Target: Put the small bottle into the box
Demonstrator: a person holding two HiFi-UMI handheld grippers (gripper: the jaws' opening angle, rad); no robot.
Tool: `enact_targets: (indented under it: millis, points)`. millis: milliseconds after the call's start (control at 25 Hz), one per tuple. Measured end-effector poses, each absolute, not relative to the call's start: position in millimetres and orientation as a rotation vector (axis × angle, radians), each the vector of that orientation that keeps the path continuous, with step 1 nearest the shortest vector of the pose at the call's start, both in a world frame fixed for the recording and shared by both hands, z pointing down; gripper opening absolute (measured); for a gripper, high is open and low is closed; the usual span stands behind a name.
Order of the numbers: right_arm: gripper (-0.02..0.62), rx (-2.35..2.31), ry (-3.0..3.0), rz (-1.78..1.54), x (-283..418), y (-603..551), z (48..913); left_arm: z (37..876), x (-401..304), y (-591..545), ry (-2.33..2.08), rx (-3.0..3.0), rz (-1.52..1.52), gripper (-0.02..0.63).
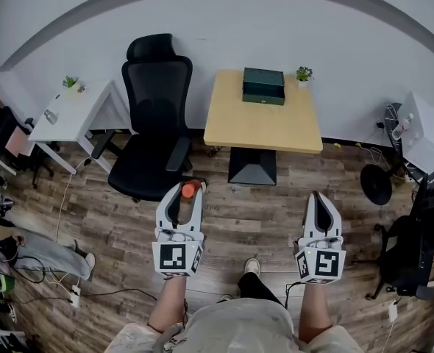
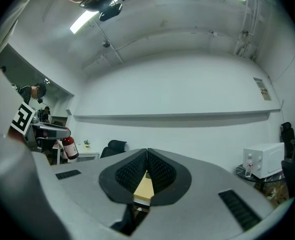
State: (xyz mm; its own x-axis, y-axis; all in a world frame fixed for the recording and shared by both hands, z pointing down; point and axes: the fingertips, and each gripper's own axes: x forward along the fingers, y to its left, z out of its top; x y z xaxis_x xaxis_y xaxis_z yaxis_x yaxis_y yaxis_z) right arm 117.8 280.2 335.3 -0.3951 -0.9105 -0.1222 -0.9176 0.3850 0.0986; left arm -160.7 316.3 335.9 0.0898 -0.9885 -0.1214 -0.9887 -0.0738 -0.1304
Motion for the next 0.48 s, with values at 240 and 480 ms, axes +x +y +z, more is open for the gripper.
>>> enact_targets:
  millis: [240,480]
  points:
    - [0.015,-1.693,2.563,0.196,136,238,336,331,-140,276,2.002,-2.173,-0.025,0.143]
    - [0.017,-1.635,2.574,0.190,143,201,330,317,-123,246,1.994,-2.146,-0.050,0.143]
